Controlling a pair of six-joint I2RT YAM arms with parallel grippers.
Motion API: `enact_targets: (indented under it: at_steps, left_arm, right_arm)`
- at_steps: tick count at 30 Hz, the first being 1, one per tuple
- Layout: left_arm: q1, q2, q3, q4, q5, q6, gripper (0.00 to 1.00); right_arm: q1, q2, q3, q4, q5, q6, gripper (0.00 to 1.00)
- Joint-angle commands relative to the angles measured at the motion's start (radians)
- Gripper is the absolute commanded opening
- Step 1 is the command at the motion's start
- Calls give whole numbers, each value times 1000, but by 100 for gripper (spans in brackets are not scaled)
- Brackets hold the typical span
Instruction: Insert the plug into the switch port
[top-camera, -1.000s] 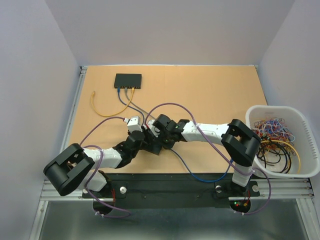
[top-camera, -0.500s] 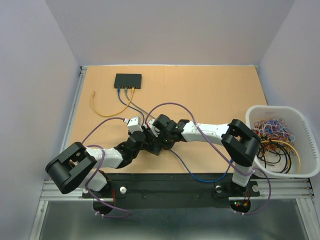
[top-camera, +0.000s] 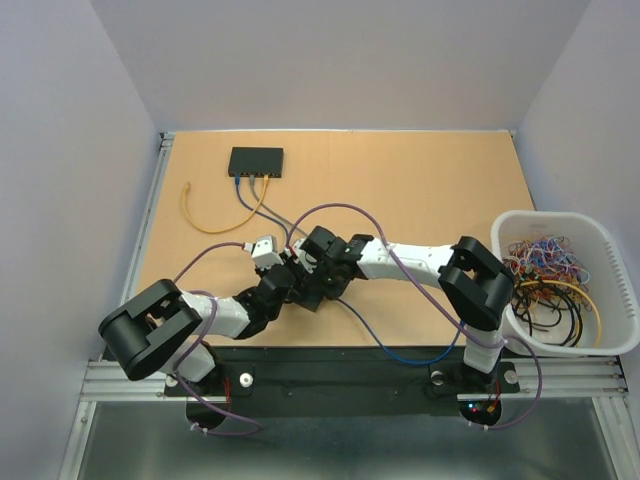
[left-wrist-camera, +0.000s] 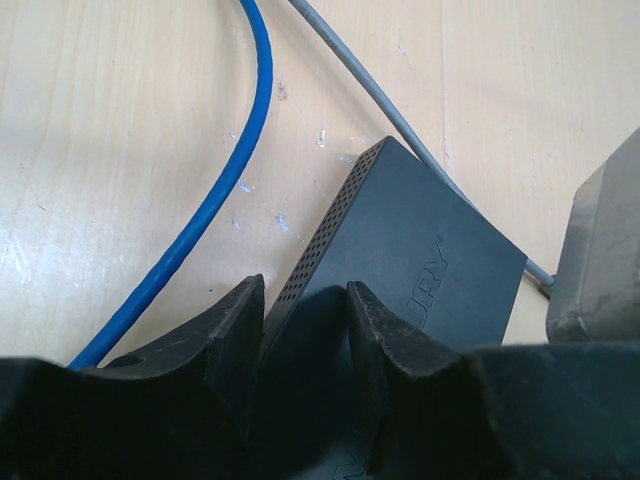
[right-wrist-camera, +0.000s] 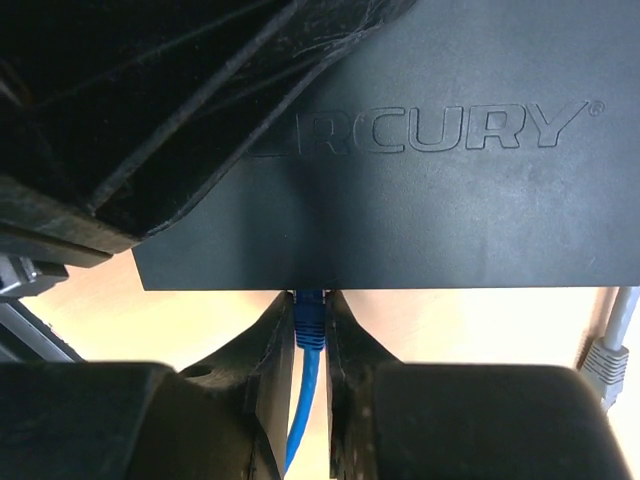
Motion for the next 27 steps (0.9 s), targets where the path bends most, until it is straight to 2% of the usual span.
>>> enact_targets:
  at_steps: [1, 2, 9, 12, 15, 16, 18, 22, 27]
  left_arm:
    - [-257, 35, -7, -76, 652, -90, 48]
    - [-256, 30, 0, -102, 636, -93, 48]
    - [-243, -42, 59, -346, 444, -145, 48]
    - [-234, -83, 75, -421, 394, -156, 48]
    - [-223, -120, 96, -486, 348, -150, 48]
    - [-214, -132, 105, -500, 326, -149, 48]
    - [-199, -140, 113, -532, 317, -136, 48]
    - [-138, -158, 109, -544, 328, -101, 49]
    - [-73, -175, 102, -552, 348, -61, 49]
  right_arm:
    - [30, 36, 66, 933, -93, 141, 1]
    - [30, 30, 49, 928, -76, 138, 0]
    - [30, -68, -146, 905, 61, 118, 23]
    - [30, -111, -190, 871, 81, 118, 29]
    - [30, -148, -235, 856, 84, 124, 43]
    - [30, -155, -248, 855, 111, 128, 53]
    - [30, -178, -287, 850, 122, 141, 61]
    - [30, -243, -356, 842, 143, 158, 65]
    - [30, -326, -443, 825, 151, 179, 66]
